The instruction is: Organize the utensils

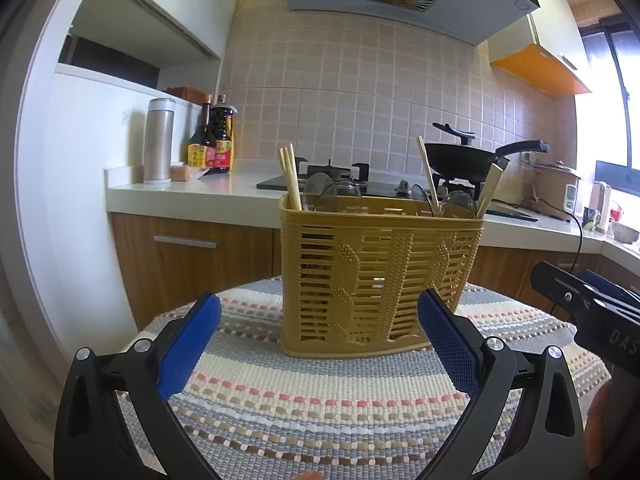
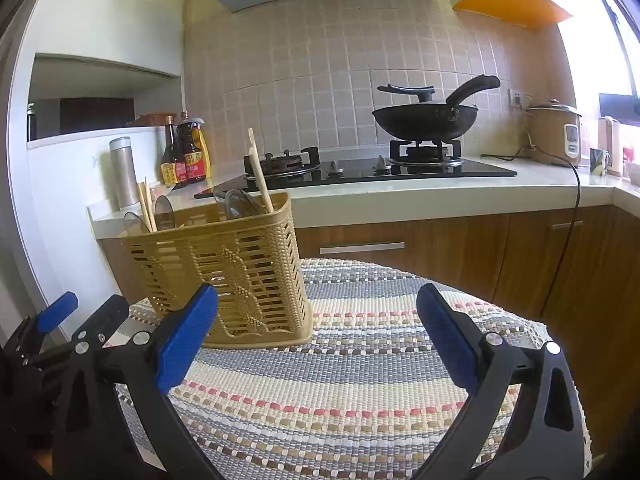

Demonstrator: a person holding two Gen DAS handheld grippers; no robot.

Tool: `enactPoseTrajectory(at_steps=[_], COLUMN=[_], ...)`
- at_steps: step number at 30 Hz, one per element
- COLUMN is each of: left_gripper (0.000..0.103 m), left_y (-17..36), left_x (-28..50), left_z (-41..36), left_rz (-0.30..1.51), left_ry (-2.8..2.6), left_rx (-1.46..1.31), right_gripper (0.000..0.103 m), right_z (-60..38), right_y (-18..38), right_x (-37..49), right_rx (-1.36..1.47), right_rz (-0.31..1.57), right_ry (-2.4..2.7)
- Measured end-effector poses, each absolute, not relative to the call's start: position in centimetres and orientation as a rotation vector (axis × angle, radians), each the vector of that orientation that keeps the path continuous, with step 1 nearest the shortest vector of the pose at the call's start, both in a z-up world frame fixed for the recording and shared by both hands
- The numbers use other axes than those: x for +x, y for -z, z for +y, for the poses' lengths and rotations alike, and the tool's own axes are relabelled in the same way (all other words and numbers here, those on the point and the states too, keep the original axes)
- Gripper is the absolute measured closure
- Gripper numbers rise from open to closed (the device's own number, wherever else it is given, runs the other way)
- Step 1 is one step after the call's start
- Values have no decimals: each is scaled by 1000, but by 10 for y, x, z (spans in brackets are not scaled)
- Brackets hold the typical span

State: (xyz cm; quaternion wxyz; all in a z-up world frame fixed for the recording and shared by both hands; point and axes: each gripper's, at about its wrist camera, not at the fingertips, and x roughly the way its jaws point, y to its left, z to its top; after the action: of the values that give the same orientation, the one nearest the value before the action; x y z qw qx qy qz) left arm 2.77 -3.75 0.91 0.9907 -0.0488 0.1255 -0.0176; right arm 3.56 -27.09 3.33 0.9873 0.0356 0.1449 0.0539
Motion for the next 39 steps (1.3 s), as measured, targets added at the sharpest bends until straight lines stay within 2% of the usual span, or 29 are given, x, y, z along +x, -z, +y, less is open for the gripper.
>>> enactPoseTrajectory(at_steps=[39], left_gripper=[8], left_y=[-8], left_x=[31], left_z=[-43], left_rz=[273], left_ry=[50], left_rx=[-82], right_gripper=[8], right_z=[-270], right_y=[-33], right_x=[37], right_rx=[72], right_rz=[293], right_ry=[-104])
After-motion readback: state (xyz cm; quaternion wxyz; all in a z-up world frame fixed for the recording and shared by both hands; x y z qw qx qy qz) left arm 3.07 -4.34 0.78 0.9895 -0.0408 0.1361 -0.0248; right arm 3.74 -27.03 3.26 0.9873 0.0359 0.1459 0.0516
